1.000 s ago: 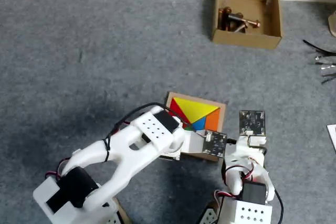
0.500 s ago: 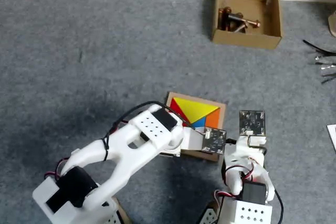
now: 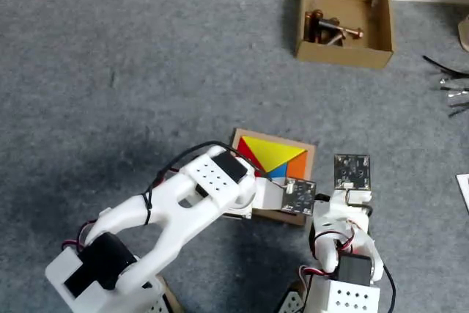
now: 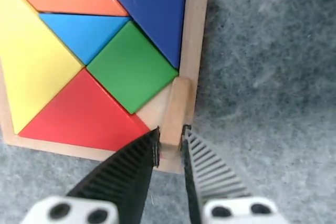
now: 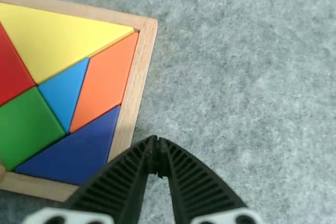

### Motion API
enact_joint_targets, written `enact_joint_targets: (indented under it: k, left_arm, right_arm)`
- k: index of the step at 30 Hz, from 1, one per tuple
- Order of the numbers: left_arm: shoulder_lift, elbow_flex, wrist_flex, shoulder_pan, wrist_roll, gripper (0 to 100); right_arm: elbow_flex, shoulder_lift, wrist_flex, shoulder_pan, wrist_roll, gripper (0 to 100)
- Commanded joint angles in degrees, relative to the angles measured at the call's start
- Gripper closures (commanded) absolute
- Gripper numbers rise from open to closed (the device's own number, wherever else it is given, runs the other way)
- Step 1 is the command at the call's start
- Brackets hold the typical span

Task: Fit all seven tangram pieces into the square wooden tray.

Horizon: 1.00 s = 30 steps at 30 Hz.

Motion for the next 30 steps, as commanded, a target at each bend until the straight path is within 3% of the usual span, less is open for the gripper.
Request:
enact_joint_targets:
  k: [1,15,30]
  left_arm:
    - [-3.21,-2.15,-0.53,-1.10,-0.35,92]
    - [-2.77,-4.70,-0.88,-4.97,-0.26,92]
    - [-3.03,-4.70,-0.88,-4.70,-0.18,92]
  right_arm:
    - [6.02,-0.66,0.22,0.66,0.62,98.8]
    - [6.02,-0.66,0.22,0.66,0.62,98.8]
    - [6.02,-0.66,0.22,0.66,0.62,98.8]
